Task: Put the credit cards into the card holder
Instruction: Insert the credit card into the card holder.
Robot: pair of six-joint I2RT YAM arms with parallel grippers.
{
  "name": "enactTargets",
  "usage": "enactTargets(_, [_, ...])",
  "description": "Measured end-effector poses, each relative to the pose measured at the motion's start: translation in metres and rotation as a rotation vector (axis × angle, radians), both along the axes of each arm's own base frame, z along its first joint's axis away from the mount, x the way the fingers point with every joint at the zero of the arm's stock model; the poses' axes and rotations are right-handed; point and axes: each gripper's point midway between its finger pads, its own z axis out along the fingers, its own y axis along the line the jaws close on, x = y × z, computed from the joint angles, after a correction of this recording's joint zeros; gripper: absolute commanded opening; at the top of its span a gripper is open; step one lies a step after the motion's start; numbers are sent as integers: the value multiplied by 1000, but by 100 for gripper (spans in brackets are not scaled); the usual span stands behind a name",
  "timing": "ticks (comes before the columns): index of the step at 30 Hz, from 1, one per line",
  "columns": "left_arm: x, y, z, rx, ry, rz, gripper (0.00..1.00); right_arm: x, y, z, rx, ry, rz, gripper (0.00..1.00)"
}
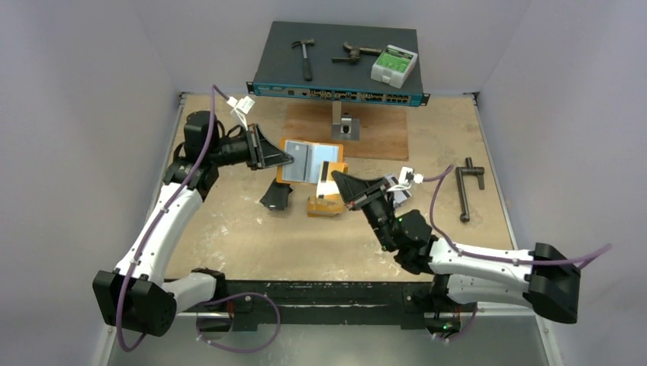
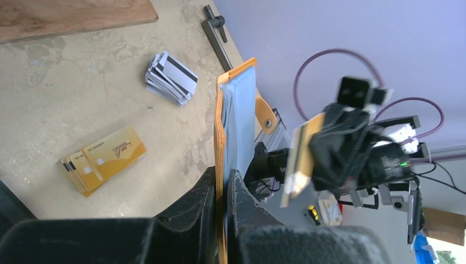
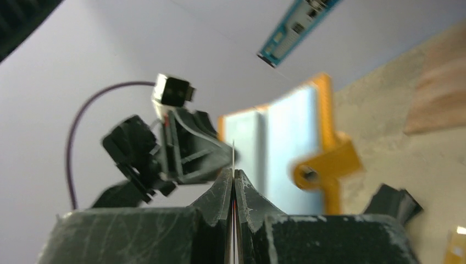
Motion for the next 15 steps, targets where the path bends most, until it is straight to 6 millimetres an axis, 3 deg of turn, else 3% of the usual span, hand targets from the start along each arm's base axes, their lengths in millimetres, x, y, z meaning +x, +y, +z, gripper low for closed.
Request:
enactTargets(5, [-1, 0, 3, -18, 31, 19, 0, -1, 4, -75, 0, 52, -20, 0])
enactTargets(15, [-15, 5, 17, -50, -25, 42, 0, 0, 17, -57, 136, -27, -12, 0])
